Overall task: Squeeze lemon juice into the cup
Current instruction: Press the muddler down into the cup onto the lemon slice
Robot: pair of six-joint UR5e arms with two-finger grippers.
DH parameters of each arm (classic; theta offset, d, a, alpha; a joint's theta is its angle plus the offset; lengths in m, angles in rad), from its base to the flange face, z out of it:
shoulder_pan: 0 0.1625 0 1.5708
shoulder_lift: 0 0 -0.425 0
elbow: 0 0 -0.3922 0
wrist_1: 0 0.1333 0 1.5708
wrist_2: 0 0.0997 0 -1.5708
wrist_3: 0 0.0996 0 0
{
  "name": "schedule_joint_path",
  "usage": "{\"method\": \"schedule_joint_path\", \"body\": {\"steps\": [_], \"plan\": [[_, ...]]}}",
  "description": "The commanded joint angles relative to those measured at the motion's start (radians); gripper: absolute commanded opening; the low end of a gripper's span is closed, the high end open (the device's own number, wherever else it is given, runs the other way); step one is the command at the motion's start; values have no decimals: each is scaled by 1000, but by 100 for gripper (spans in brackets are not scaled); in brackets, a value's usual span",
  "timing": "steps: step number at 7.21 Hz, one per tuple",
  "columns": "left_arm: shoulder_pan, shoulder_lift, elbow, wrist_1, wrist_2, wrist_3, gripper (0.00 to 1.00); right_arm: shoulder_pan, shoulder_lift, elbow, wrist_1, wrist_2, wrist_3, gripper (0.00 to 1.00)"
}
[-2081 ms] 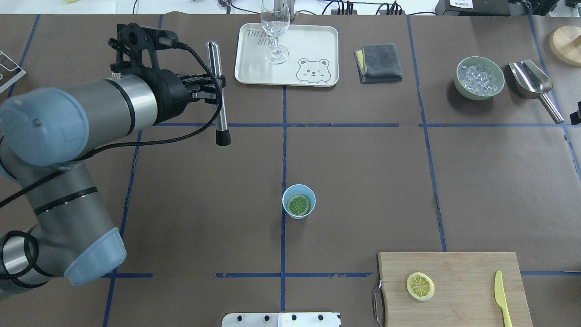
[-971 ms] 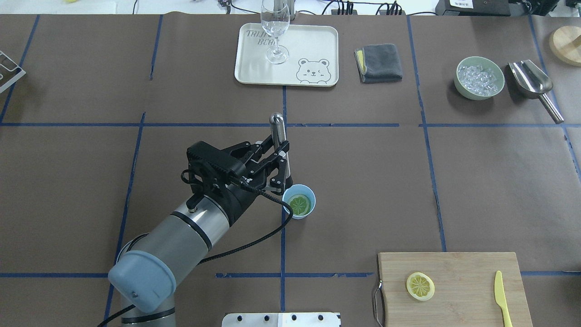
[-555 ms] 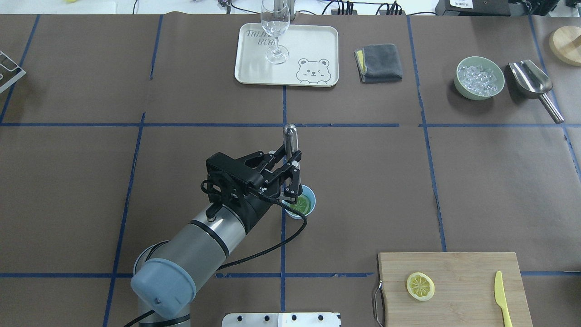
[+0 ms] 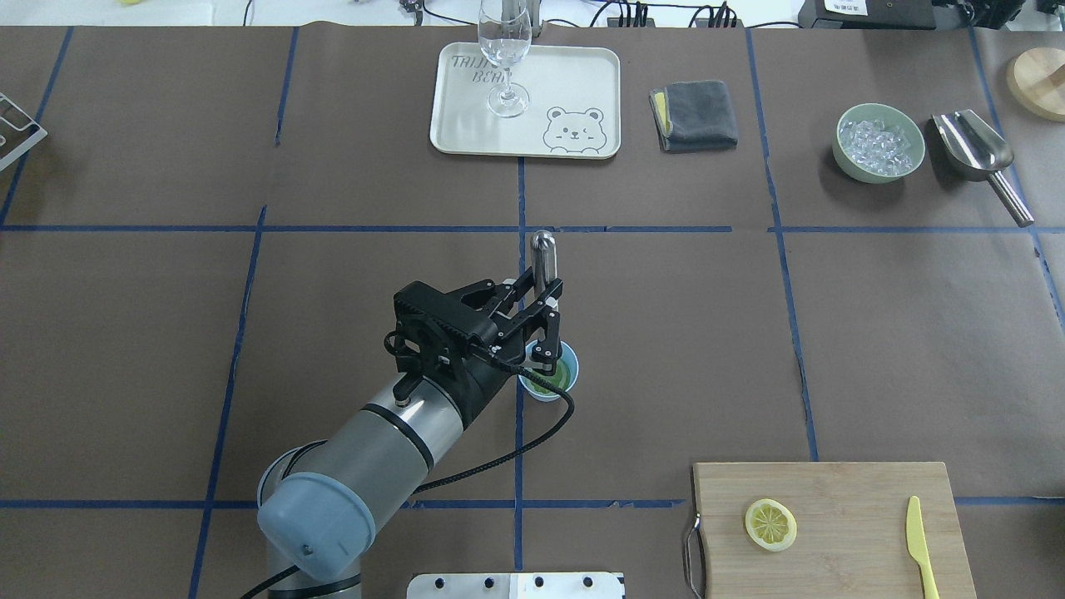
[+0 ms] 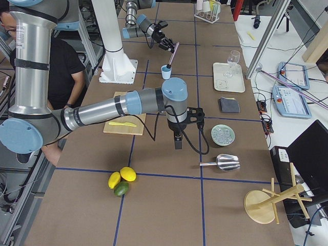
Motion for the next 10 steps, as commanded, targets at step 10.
{"method": "schedule_joint_path", "body": {"steps": [10], "plan": [[19,-9,17,-20,-3,51,0,24,-3,5,-5,8,-2,100]]}}
